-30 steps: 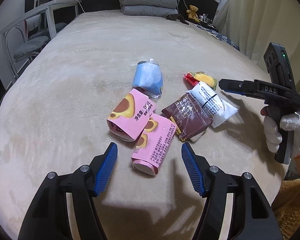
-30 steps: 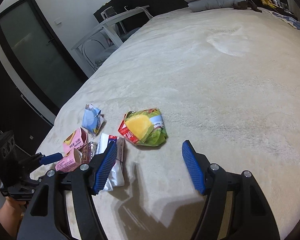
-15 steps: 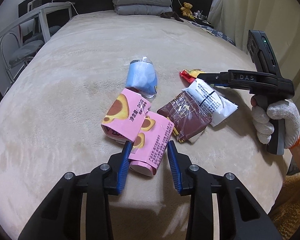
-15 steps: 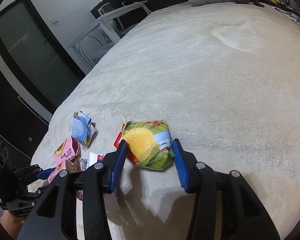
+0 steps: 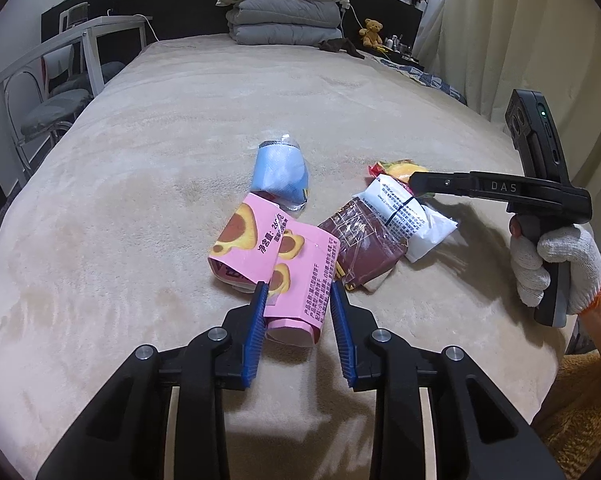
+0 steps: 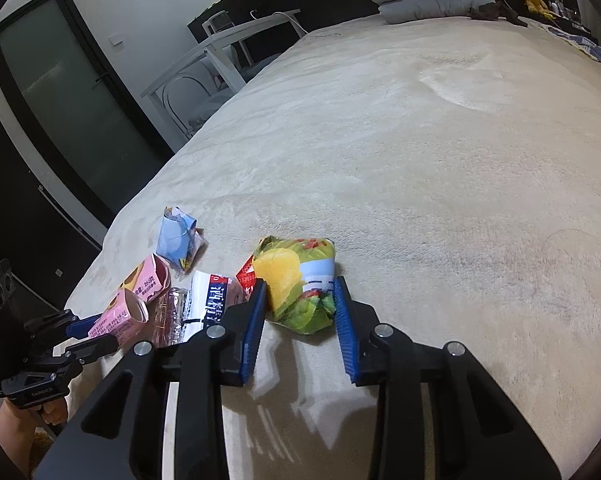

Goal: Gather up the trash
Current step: 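Grasp the yellow-green snack wrapper with the right tool while the left grasps a pink wrapper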

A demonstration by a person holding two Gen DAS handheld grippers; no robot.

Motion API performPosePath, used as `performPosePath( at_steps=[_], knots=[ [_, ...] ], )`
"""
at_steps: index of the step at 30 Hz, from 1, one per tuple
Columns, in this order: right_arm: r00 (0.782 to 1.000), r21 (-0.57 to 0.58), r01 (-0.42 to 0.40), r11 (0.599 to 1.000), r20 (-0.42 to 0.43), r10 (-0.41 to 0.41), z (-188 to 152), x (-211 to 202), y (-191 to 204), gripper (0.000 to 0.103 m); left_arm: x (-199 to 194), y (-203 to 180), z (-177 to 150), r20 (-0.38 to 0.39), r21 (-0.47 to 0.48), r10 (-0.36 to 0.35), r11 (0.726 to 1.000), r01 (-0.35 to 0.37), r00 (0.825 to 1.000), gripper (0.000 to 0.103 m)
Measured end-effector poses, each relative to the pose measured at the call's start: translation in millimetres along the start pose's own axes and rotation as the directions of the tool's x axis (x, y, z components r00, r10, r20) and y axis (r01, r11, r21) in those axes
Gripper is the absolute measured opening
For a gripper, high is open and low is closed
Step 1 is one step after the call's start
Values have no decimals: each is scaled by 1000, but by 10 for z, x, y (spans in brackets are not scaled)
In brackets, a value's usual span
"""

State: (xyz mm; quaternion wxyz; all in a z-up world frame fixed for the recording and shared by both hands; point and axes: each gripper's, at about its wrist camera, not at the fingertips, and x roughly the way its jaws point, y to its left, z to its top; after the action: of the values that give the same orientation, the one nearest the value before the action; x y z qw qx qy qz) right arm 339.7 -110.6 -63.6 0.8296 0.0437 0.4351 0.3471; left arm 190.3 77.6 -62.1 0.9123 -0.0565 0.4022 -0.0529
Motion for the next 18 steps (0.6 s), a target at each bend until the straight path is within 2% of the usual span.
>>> performPosePath(
  at_steps=[8, 18],
  knots=[
    [998, 26, -1, 1000, 55, 0, -96, -353, -37, 34, -157, -48, -19, 34, -10, -5, 1000, 5, 999, 29],
    [995, -16, -3, 1000, 102, 4, -389, -886, 168, 34, -555, -245, -123, 92, -15, -21, 1000, 23, 995, 29]
  ],
)
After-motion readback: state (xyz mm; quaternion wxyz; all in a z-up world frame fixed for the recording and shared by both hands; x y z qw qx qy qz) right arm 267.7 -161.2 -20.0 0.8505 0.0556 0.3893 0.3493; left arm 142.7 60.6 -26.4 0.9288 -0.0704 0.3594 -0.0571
